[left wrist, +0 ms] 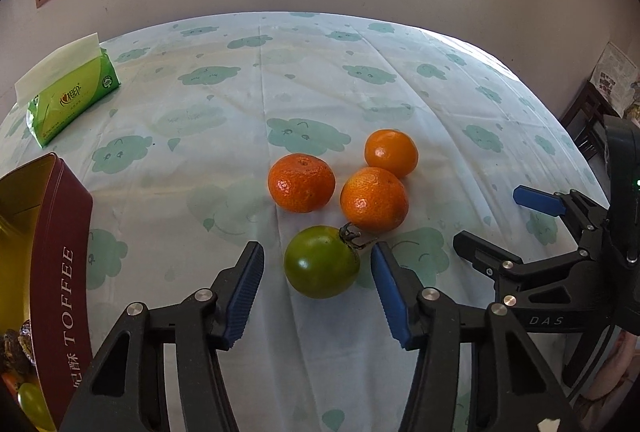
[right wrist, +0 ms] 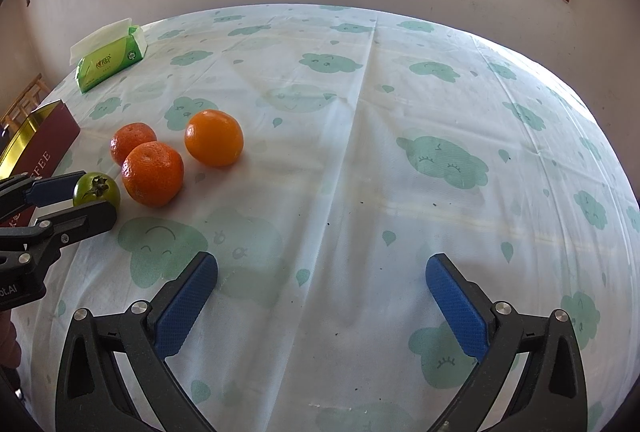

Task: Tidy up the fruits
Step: 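Move the left gripper to the green tomato on the cloth, then close the left gripper on the green tomato and lift it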

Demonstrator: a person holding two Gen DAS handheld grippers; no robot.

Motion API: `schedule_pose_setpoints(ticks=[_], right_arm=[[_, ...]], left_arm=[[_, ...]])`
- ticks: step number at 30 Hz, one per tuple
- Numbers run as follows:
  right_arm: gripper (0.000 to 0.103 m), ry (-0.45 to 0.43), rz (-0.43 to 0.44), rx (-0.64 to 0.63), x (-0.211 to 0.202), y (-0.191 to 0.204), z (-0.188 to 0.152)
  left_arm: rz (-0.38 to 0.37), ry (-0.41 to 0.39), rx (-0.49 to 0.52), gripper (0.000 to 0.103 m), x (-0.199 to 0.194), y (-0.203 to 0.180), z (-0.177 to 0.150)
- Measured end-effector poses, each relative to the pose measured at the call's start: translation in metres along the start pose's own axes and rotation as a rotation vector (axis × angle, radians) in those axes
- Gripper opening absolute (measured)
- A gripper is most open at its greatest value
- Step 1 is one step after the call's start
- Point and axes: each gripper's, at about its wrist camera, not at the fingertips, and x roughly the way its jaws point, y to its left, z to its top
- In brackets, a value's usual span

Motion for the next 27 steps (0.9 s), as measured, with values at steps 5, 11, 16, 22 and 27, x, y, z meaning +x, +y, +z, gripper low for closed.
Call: schedule_pose_setpoints(ticks=[5,11,16,22,27], right_arm=[[0.103,0.0,0.0,0.0,0.0,0.0,0.0],[0.103,0.0,0.0,0.0,0.0,0.0,0.0],[0.103,0.0,0.0,0.0,0.0,0.0,0.0],[0.103,0.0,0.0,0.0,0.0,0.0,0.0],[0.103,0.0,0.0,0.0,0.0,0.0,0.0]], left_arm=[[0.003,0.012,0.001,0.036,0.005,-0.001,0.0],[0.023,0.011,0.015,0.033,0.004,-0.004,-0.001],[0.031,0.015,0.011,0.033,0.002,-0.004,-0.003],[0.032,0.027,-0.015,0.033,-0.005,-0.002,-0.011],[0.042,0.027,-0.017,0.033,-0.017,-0.004,-0.017]])
